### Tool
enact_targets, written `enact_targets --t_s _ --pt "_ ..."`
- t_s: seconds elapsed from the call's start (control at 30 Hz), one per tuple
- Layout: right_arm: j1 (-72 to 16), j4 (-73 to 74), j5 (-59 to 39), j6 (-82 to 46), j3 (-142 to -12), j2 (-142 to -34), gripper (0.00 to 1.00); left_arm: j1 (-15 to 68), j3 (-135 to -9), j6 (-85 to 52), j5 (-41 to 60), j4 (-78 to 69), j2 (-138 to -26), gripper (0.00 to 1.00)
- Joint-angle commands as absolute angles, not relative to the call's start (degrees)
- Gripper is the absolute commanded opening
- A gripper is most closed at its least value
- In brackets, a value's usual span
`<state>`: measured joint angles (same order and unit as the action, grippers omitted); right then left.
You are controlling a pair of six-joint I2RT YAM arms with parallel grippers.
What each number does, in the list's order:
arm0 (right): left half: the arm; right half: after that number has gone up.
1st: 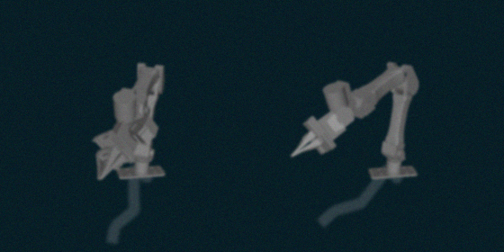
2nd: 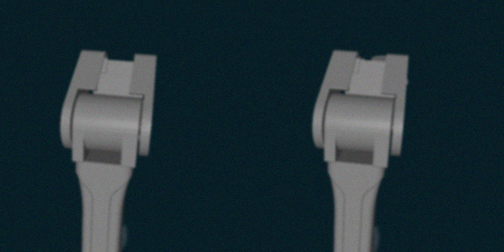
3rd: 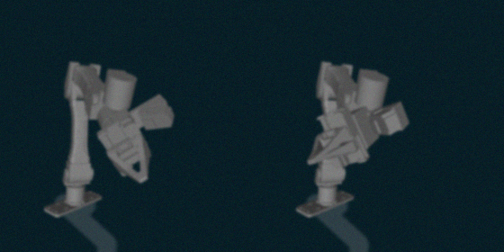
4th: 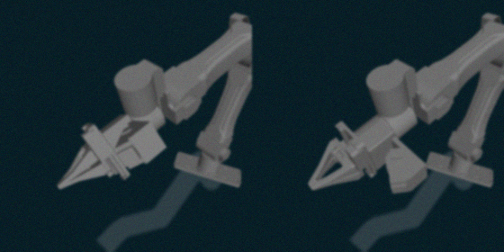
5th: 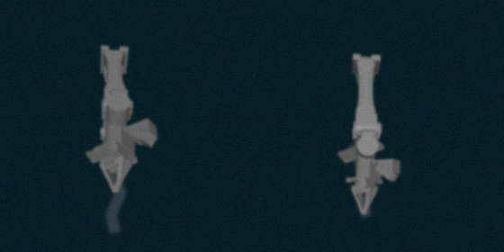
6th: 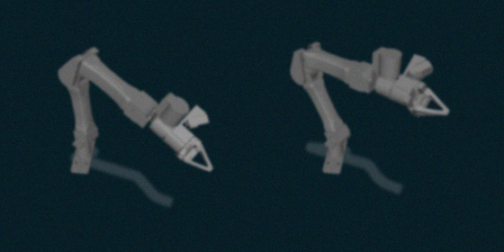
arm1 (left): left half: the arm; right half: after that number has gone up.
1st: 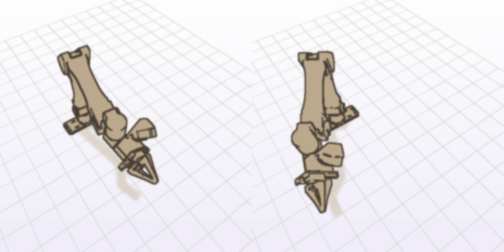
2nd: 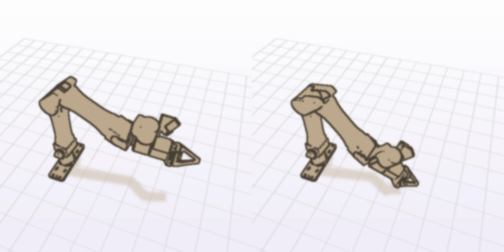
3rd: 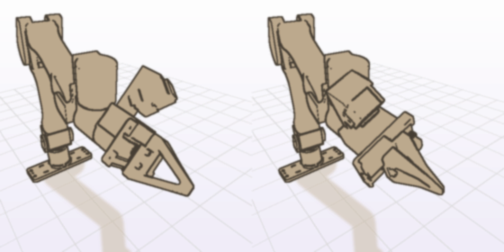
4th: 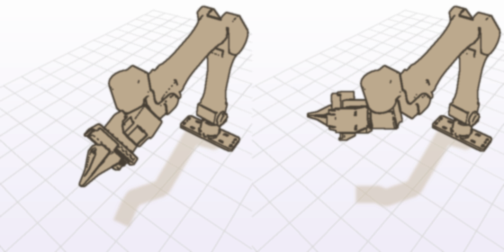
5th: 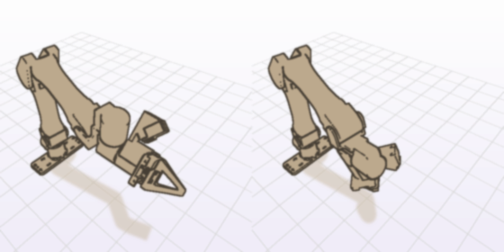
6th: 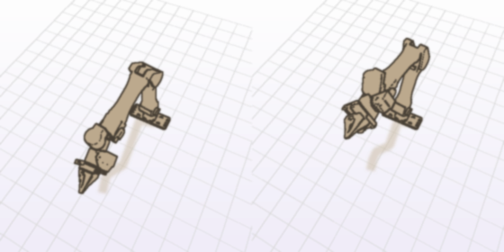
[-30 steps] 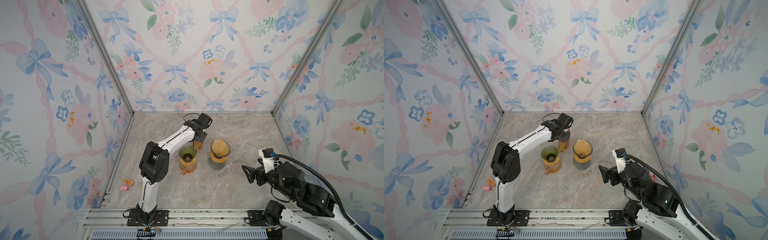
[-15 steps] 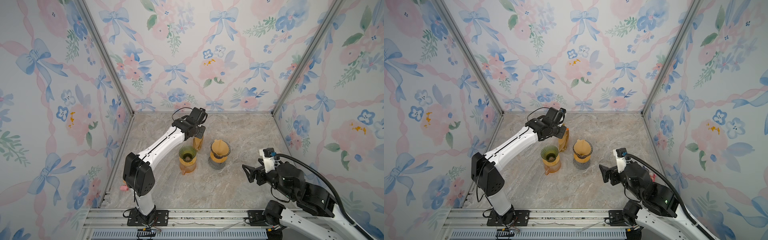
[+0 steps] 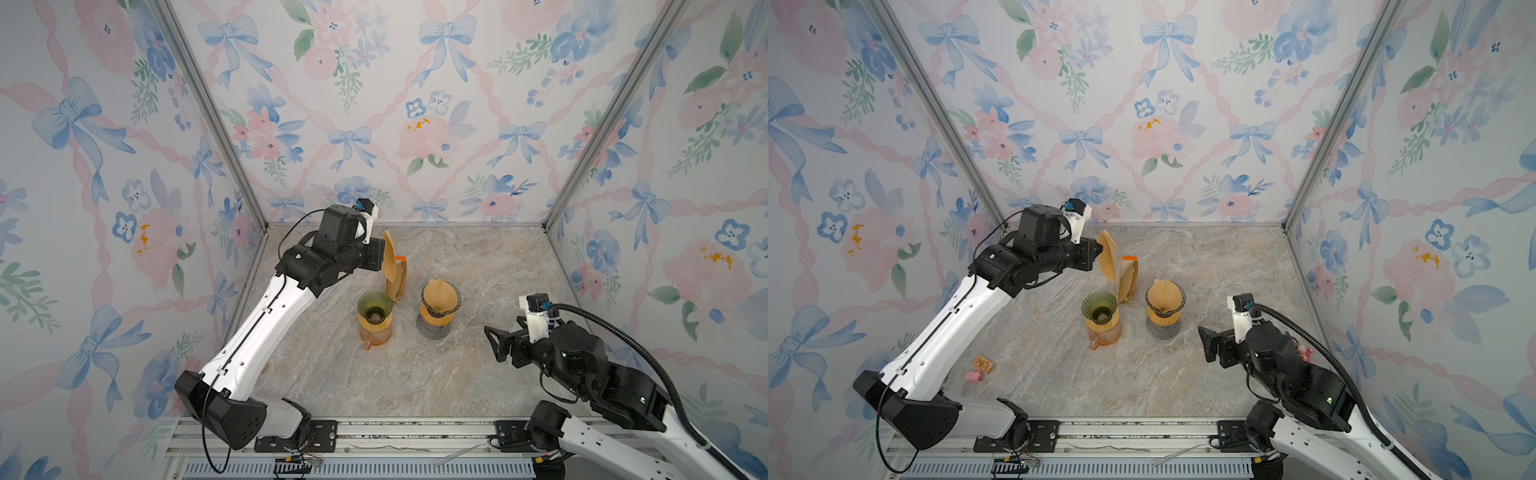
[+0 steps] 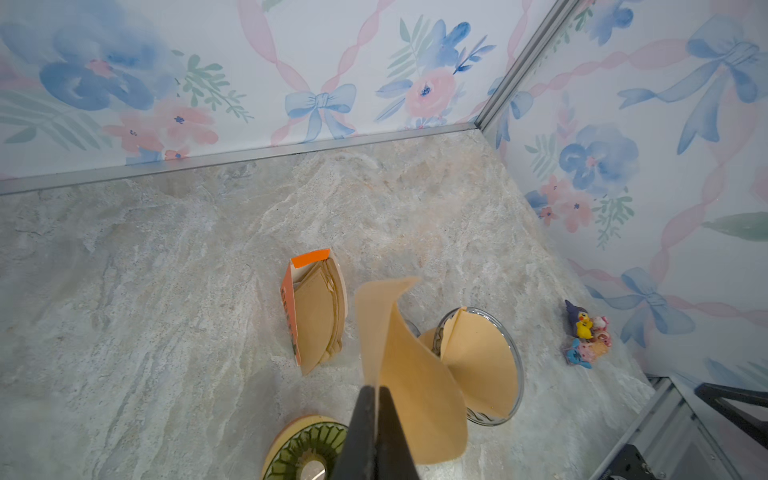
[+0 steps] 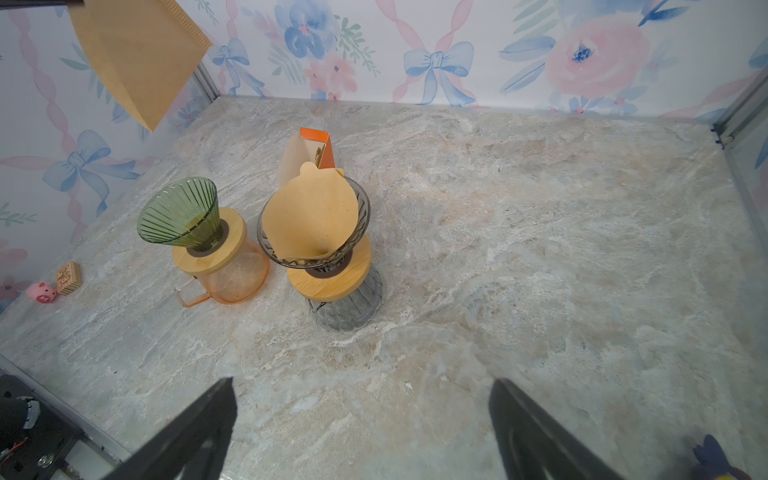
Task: Place the coffee filter in the dripper
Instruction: 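Lift the paper filter and carry it over the green dripper with the left gripper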
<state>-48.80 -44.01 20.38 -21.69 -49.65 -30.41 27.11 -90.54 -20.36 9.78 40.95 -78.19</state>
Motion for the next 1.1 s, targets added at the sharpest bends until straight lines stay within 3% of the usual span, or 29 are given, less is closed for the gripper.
enact_targets --t_s 0.0,0.43,1.07 --pt "-48.3 -43.6 22.0 -22.9 -52.0 -31.0 0.96 23.6 -88.5 -24.1 20.1 43.4 -76.0 0.00" --pt "-48.3 -43.8 21.5 -24.0 -53.1 -33.0 0.96 16.7 -82.3 -24.0 36.3 47.3 -72.1 0.00" --pt "-48.3 -41.6 20.1 -24.4 -52.4 -35.9 0.96 13.7 -73.8 -21.3 35.6 47.1 -74.0 0.00"
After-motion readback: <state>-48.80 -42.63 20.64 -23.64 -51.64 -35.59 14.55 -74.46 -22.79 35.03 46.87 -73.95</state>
